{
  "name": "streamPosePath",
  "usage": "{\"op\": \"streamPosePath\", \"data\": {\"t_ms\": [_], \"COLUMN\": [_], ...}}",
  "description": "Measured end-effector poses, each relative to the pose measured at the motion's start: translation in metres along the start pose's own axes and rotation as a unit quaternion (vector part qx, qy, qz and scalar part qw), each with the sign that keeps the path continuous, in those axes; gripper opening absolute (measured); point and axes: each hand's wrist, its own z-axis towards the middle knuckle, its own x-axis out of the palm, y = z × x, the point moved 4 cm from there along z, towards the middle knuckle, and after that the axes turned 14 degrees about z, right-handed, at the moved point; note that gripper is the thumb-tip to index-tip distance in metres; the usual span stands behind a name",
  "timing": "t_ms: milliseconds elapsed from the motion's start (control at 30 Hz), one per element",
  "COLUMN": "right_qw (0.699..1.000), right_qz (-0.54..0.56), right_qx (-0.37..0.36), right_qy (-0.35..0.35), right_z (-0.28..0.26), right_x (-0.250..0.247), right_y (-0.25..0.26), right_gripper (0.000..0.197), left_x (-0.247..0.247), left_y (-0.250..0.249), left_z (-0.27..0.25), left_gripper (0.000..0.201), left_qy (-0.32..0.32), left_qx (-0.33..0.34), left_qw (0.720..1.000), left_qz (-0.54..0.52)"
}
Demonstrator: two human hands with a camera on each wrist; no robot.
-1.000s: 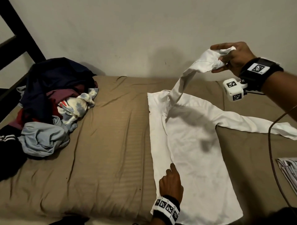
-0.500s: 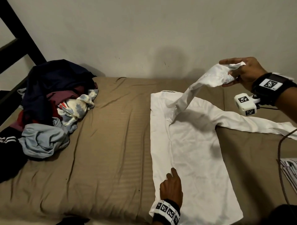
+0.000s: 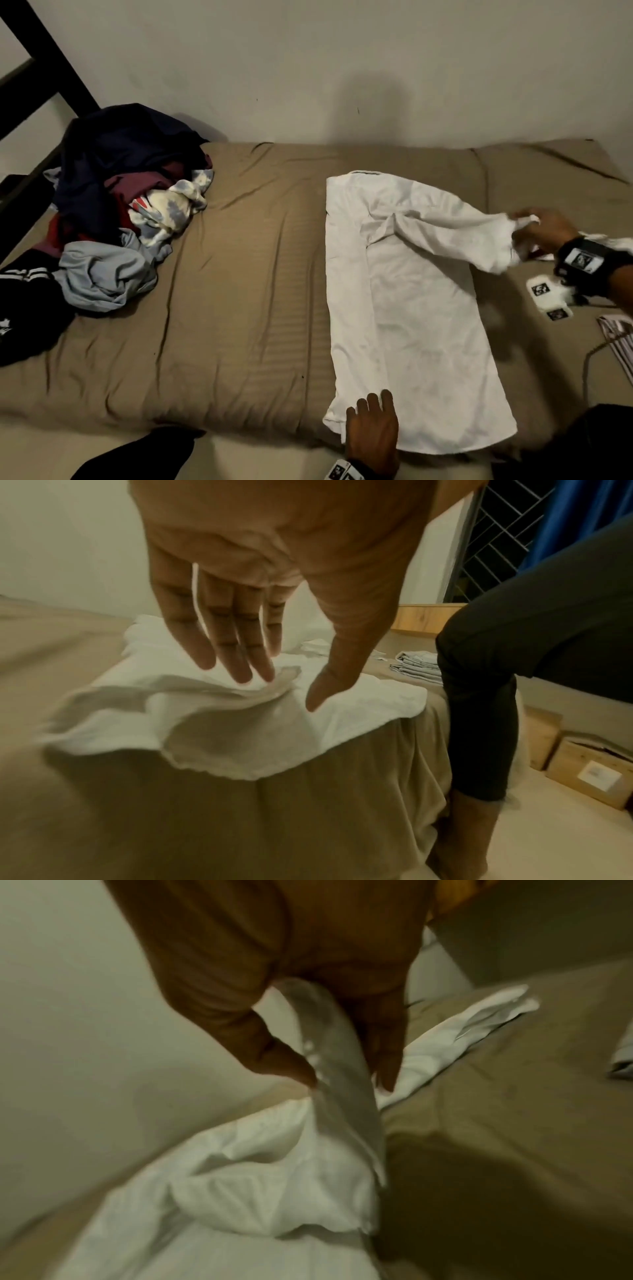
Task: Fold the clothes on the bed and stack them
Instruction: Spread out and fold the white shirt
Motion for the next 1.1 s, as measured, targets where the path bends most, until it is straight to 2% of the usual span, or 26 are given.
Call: {"op": "streamPosePath", "data": {"t_ms": [67, 100, 133, 167, 200, 267, 333, 367, 433, 500, 567, 633, 700, 800, 900, 1000, 1100], "right_qw": [0.98, 0.965, 0.958, 0.964, 0.974, 0.989, 0.988, 0.977, 0.959, 0.958, 0.97, 0.977, 0.974, 0.966, 0.936, 0.913, 0.902], "right_qz": [-0.176, -0.238, -0.262, -0.247, -0.211, -0.132, 0.002, 0.071, 0.13, 0.139, 0.102, 0.053, 0.066, 0.12, 0.232, 0.284, 0.304], "right_qx": [0.087, 0.108, 0.109, 0.095, 0.077, 0.052, 0.105, 0.145, 0.189, 0.199, 0.182, 0.151, 0.146, 0.165, 0.227, 0.25, 0.253], "right_qy": [-0.014, -0.022, -0.029, -0.034, -0.026, 0.042, 0.112, 0.141, 0.167, 0.153, 0.126, 0.142, 0.158, 0.157, 0.137, 0.154, 0.173], "right_z": [0.008, 0.004, -0.012, -0.036, -0.062, -0.114, -0.168, -0.193, -0.23, -0.245, -0.248, -0.25, -0.252, -0.25, -0.25, -0.254, -0.258], "right_x": [-0.002, 0.005, 0.016, 0.033, 0.056, 0.107, 0.157, 0.179, 0.214, 0.232, 0.239, 0.242, 0.243, 0.237, 0.236, 0.237, 0.236], "right_y": [-0.066, -0.092, -0.11, -0.118, -0.131, -0.148, -0.163, -0.168, -0.173, -0.179, -0.181, -0.177, -0.175, -0.178, -0.184, -0.18, -0.173], "right_gripper": [0.079, 0.086, 0.084, 0.074, 0.062, 0.037, 0.016, 0.012, 0.019, 0.03, 0.041, 0.048, 0.051, 0.043, 0.015, 0.013, 0.016], "left_x": [0.006, 0.006, 0.009, 0.007, 0.009, 0.015, 0.02, 0.021, 0.018, 0.018, 0.021, 0.024, 0.022, 0.02, 0.018, 0.014, 0.012], "left_y": [0.015, 0.023, 0.033, 0.047, 0.059, 0.076, 0.086, 0.089, 0.09, 0.086, 0.082, 0.077, 0.078, 0.081, 0.083, 0.084, 0.084], "left_z": [-0.015, -0.019, -0.021, -0.021, -0.02, -0.018, -0.012, -0.012, -0.015, -0.022, -0.029, -0.033, -0.035, -0.041, -0.042, -0.039, -0.039], "left_gripper": [0.037, 0.056, 0.074, 0.083, 0.083, 0.074, 0.069, 0.066, 0.056, 0.044, 0.04, 0.043, 0.039, 0.036, 0.034, 0.021, 0.016], "left_qy": [-0.019, -0.024, -0.027, -0.025, -0.027, -0.032, -0.023, -0.024, -0.031, -0.032, -0.022, -0.01, -0.045, -0.086, -0.106, -0.146, -0.17], "left_qx": [0.003, 0.007, 0.003, -0.021, -0.044, -0.052, -0.038, -0.035, -0.032, -0.029, -0.026, -0.026, -0.032, -0.013, 0.014, 0.001, -0.037], "left_qw": [1.0, 1.0, 1.0, 0.999, 0.998, 0.997, 0.996, 0.995, 0.994, 0.994, 0.996, 0.997, 0.995, 0.988, 0.986, 0.975, 0.966], "left_qz": [0.017, 0.005, -0.007, -0.03, -0.039, -0.046, -0.073, -0.086, -0.099, -0.099, -0.086, -0.076, -0.084, -0.125, -0.13, -0.17, -0.189]}}
